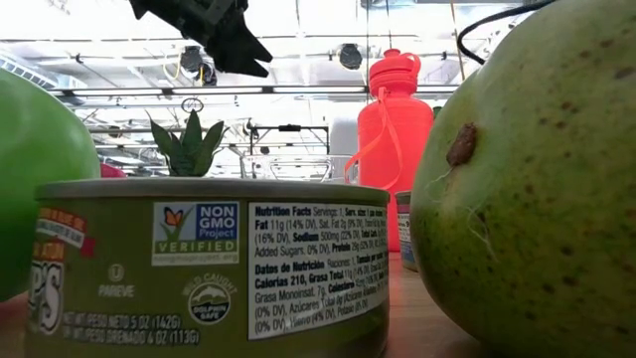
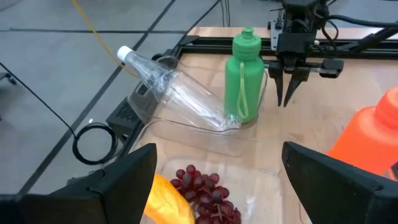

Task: Pick & Place Food Item
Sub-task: Adjust the right transparent bin, then adjust the orange water bottle

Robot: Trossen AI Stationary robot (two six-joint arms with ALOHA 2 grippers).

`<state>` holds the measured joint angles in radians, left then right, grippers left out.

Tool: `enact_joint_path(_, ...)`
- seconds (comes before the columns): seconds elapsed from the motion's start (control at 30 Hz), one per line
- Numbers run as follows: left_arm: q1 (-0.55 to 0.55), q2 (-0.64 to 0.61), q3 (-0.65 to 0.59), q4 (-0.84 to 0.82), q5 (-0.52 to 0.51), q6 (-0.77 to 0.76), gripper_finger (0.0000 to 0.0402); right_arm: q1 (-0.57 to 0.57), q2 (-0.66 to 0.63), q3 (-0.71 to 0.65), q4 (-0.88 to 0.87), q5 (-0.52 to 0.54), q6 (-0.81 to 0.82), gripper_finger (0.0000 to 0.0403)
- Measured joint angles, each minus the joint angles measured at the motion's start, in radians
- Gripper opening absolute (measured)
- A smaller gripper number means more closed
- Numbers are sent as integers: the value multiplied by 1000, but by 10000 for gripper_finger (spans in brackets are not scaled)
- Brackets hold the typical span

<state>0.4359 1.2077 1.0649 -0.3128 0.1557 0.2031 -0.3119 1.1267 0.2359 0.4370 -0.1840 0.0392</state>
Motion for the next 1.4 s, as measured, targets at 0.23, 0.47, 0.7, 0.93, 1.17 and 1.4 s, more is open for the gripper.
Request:
enact_joint_path(0.23, -11, 0, 0, -26, -2, 2, 353, 8, -9, 0, 81, 62, -63, 20)
enact_joint_path(0.47, -40, -16, 0, -61, -8, 0, 353, -49, 5, 0, 81, 79, -86, 11)
enact_joint_path(0.7, -68, -17, 0, -60, -9, 1, 353, -94, 43, 0, 91, 77, -86, 8)
enact_joint_path(0.93, -88, -17, 0, -58, -12, 2, 353, -113, 45, 0, 133, 72, -44, 8)
enact_joint_path(1.17, -105, -17, 0, -89, -33, 0, 353, -49, 41, 0, 115, -238, 101, 23)
enact_joint_path(1.4, -149, -25, -8, -132, -36, -4, 353, 78, -32, 0, 104, -400, 211, 67)
